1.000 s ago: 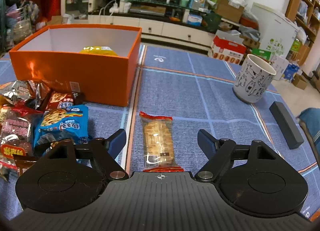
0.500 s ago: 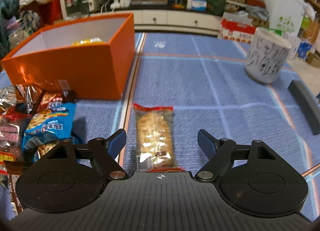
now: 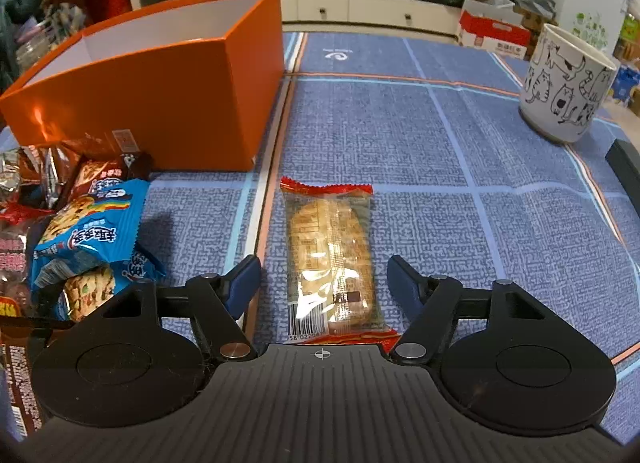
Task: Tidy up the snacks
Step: 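Move right gripper to the clear biscuit packet and grasp it, then lift the biscuit packet with right gripper and carry it over the orange box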
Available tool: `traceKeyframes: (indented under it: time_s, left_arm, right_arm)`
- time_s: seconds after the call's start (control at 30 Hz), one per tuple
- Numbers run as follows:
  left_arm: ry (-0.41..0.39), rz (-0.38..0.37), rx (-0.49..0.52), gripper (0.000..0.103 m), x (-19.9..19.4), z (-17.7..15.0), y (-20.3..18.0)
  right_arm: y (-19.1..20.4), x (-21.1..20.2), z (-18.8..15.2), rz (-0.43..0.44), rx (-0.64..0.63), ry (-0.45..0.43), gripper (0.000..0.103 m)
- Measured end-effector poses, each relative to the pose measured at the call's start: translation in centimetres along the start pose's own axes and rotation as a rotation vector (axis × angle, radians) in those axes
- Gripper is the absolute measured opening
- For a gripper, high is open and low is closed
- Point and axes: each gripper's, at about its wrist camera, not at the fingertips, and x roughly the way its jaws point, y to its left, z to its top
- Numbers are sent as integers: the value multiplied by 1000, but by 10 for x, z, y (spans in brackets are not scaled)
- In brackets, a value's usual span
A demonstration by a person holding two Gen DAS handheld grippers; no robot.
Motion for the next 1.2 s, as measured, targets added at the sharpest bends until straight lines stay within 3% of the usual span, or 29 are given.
traceKeyframes:
  time_s: [0.07, 0.1, 0.33, 0.57, 0.9, 1.2]
  left_arm:
    - [0, -2, -3, 36, 0, 0, 0]
    - [0, -3, -5, 36, 0, 0, 1]
    - [-16, -1, -16, 36, -4, 0, 5]
    - [-72, -6, -33, 36, -17, 2, 10]
    - [-62, -37, -39, 36, -27, -8, 16]
    - [-65, -56, -41, 36, -30, -2, 19]
  right_arm:
    - [1, -3, 1, 1, -6, -5, 22]
    - [2, -3, 3, 3, -8, -4, 21]
    - [4, -5, 4, 5, -16, -2, 21]
    - [2, -33, 12, 26, 6, -76, 21]
    - [8, -70, 20, 99, 3, -159, 21]
    - [16, -75, 57, 145, -34, -229, 21]
